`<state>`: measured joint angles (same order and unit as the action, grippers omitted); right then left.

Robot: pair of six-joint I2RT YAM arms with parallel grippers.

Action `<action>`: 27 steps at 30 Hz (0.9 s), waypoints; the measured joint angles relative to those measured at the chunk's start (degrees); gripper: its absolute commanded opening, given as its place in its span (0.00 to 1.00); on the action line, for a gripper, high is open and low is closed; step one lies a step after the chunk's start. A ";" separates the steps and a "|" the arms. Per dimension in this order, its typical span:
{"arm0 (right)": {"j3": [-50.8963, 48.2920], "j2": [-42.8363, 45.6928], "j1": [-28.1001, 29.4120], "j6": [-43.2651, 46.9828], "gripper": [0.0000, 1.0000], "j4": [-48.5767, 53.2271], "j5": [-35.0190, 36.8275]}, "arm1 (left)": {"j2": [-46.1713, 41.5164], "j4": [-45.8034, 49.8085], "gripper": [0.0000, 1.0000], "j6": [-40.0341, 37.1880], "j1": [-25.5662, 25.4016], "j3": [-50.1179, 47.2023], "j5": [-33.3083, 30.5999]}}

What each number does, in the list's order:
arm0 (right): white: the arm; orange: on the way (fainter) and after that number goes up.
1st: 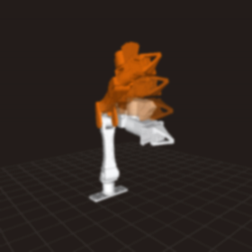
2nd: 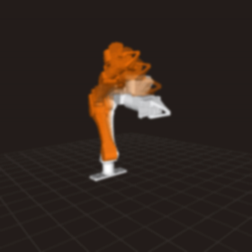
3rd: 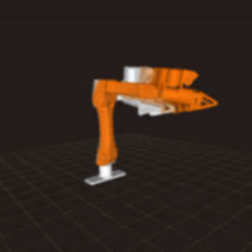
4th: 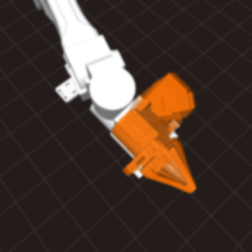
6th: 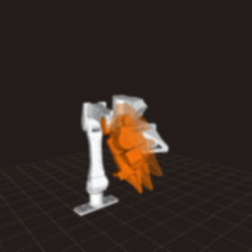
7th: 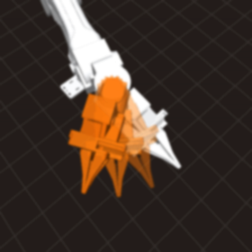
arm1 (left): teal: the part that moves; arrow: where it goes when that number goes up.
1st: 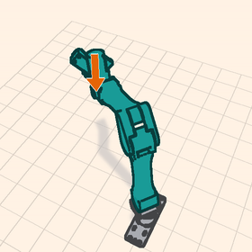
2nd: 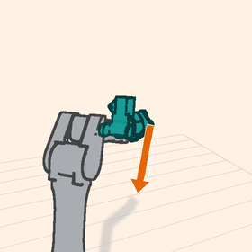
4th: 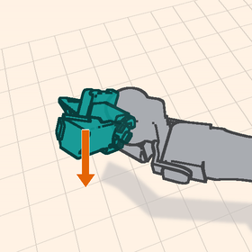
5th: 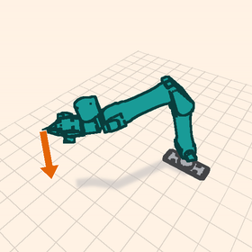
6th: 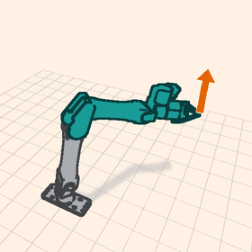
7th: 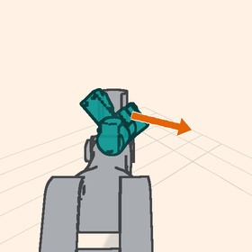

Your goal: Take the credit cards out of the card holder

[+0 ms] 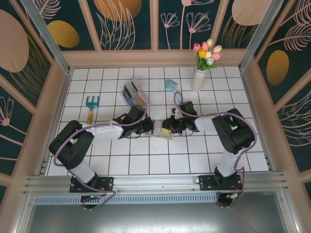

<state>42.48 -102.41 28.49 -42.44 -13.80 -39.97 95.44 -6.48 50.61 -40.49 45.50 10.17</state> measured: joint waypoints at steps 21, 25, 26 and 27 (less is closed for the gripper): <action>1.68 -2.78 0.37 0.11 0.22 -1.44 -2.86 | 3.21 -0.33 0.00 0.66 -0.02 0.57 -3.02; 2.16 -3.41 0.39 0.07 0.21 -1.49 -3.43 | 3.21 -0.35 0.00 0.66 -0.02 0.57 -3.15; 2.23 -3.48 0.39 0.07 0.21 -1.51 -3.48 | 3.21 -0.35 0.00 0.66 -0.02 0.57 -3.17; 2.29 -3.52 0.37 0.07 0.21 -1.51 -3.56 | 3.21 -0.35 0.00 0.66 -0.02 0.57 -3.17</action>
<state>44.77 -105.93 28.86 -42.37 -15.31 -43.53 98.65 -6.83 51.27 -40.51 46.06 7.01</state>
